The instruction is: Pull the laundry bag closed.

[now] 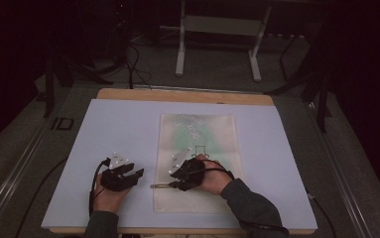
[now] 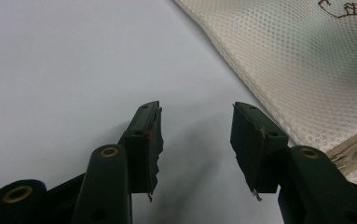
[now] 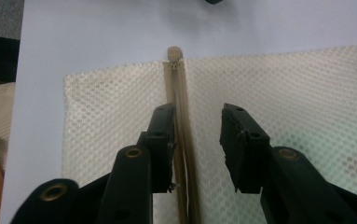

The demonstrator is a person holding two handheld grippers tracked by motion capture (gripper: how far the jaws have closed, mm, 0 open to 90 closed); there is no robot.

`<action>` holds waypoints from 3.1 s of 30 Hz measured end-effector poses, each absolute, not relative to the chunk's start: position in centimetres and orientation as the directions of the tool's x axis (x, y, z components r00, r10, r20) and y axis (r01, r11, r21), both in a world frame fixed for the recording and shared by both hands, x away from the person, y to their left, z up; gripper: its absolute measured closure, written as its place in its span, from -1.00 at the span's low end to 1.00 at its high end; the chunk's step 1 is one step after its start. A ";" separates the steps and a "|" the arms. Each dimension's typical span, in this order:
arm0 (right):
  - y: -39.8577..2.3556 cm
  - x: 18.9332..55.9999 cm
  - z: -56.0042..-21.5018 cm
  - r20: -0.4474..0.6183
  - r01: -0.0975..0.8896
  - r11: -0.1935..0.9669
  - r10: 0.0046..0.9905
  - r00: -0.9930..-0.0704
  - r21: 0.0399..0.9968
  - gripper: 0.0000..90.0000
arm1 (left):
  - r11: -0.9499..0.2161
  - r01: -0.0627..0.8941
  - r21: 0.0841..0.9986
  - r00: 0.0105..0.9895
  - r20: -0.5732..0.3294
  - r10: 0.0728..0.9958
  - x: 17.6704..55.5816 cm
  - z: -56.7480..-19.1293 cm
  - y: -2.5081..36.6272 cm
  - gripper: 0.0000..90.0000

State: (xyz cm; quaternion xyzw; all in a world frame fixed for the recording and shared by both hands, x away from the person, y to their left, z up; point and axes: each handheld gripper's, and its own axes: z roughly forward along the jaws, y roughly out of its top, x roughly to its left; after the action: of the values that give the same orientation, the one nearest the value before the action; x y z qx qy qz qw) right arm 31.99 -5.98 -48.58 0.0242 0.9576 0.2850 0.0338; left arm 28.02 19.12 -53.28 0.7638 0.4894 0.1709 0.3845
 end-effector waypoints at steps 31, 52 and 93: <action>-0.6 31.9 -49.4 -0.028 -0.024 0.848 -0.011 -1.000 0.530 0.73 | -0.207 0.620 0.757 0.448 -0.125 0.885 28.0 -53.2 19.5 0.15; 1.7 32.0 -51.5 -0.011 0.019 0.865 0.028 -1.000 0.501 0.71 | -0.190 0.622 0.760 0.433 -0.132 0.892 28.0 -53.1 20.1 0.15; -1.7 31.8 -49.8 0.007 0.025 0.855 0.025 -1.000 0.518 0.58 | -0.201 0.617 0.761 0.446 -0.128 0.886 28.0 -53.0 19.9 0.16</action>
State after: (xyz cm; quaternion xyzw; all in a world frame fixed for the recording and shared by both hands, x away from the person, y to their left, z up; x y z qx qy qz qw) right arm 31.85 -1.74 -49.85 0.0131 0.9630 0.2691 0.0002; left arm 27.96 19.93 -53.04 0.7555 0.4973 0.1724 0.3901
